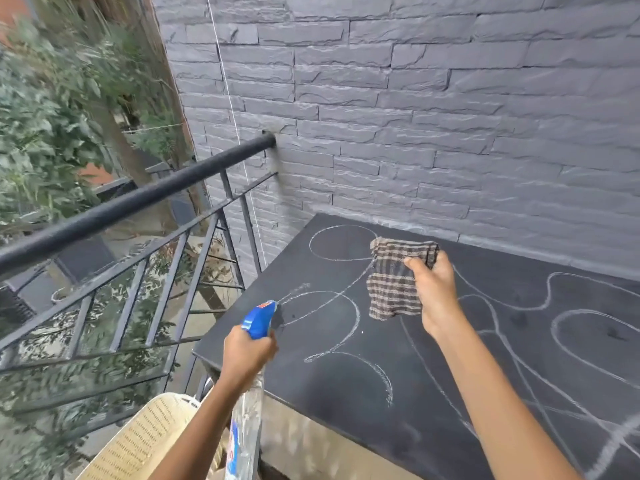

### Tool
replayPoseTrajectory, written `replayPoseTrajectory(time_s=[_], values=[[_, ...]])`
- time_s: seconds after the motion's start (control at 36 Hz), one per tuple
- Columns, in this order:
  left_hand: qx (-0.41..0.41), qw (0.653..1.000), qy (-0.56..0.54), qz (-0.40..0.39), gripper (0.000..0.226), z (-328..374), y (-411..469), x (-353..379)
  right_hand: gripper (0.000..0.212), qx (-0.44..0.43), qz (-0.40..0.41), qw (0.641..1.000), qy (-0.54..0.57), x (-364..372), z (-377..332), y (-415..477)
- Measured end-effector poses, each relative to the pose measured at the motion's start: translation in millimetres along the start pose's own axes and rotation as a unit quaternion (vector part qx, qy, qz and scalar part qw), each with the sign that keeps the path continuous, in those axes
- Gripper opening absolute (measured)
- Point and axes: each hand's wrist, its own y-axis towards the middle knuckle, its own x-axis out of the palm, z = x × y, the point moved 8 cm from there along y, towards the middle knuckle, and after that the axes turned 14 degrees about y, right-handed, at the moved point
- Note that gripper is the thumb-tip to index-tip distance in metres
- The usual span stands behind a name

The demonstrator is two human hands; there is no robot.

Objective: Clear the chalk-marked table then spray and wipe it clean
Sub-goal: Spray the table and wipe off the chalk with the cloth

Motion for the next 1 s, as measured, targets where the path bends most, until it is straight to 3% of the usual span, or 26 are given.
replayPoseTrajectory(time_s=[0.19, 0.39, 0.5, 0.67, 0.75, 0.89, 1.0], values=[[0.024, 0.999, 0.037, -0.011, 0.027, 30.5, 41.7, 10.7, 0.016, -0.007, 0.036, 0.999, -0.025, -1.5, 1.4, 32.1], [0.081, 0.996, -0.018, -0.042, 0.020, 82.1, 90.5, 20.2, 0.020, -0.017, 0.070, 0.997, -0.035, 2.8, 8.2, 58.1], [0.073, 0.995, -0.028, -0.060, 0.028, 105.1, 113.9, 28.5, 0.016, -0.010, 0.082, 0.996, -0.044, 8.7, 17.6, 69.3], [0.074, 0.996, -0.003, -0.042, 0.019, 117.4, 133.7, 26.7, 0.018, -0.006, 0.091, 0.994, -0.057, 19.4, 29.3, 75.3], [0.067, 0.997, -0.003, -0.039, 0.014, 111.6, 139.7, 16.1, 0.041, 0.005, 0.074, 0.994, -0.075, 29.0, 37.8, 75.4], [0.074, 0.994, -0.065, -0.049, 0.015, 96.6, 147.1, -16.6, 0.034, 0.035, 0.022, 0.985, -0.168, 48.0, 75.3, 71.7], [0.085, 0.992, -0.085, -0.026, 0.030, 87.2, 146.4, -48.7, 0.053, 0.036, -0.032, 0.958, -0.283, 68.1, 120.9, 66.5]])
